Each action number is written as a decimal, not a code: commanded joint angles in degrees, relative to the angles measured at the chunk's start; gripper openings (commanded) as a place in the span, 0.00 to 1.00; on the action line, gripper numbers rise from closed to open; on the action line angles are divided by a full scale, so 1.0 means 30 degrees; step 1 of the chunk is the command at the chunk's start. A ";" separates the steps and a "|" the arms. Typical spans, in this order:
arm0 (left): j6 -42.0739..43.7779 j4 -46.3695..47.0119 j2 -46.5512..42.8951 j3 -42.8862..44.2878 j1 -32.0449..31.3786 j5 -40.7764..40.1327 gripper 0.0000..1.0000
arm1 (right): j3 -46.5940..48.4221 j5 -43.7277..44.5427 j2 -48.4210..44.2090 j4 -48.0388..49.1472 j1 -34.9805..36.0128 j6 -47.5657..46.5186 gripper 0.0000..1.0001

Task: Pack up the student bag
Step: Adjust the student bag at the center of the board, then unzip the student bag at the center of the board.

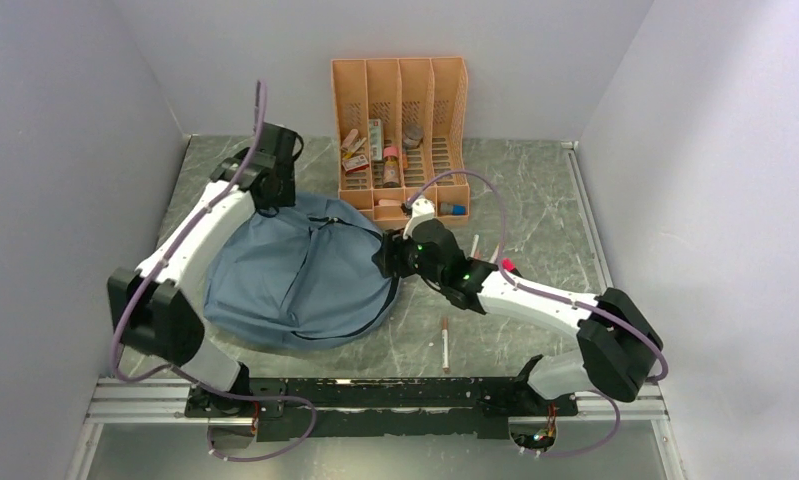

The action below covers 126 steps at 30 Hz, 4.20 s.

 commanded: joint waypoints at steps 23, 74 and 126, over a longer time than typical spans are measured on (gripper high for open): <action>0.0591 0.6193 -0.1923 -0.4740 -0.0280 0.9935 0.55 | 0.3665 -0.3379 0.1494 0.1606 -0.0116 0.0807 0.43; 0.0006 0.4061 -0.2573 -0.5975 -0.0221 0.8949 0.32 | 0.3788 -0.3859 0.4846 0.0619 -0.0116 0.2077 0.37; -0.0242 0.4069 -0.3292 -0.6451 -0.0307 1.1753 0.05 | 0.4357 -0.4333 0.5914 -0.0173 -0.0123 0.2221 0.38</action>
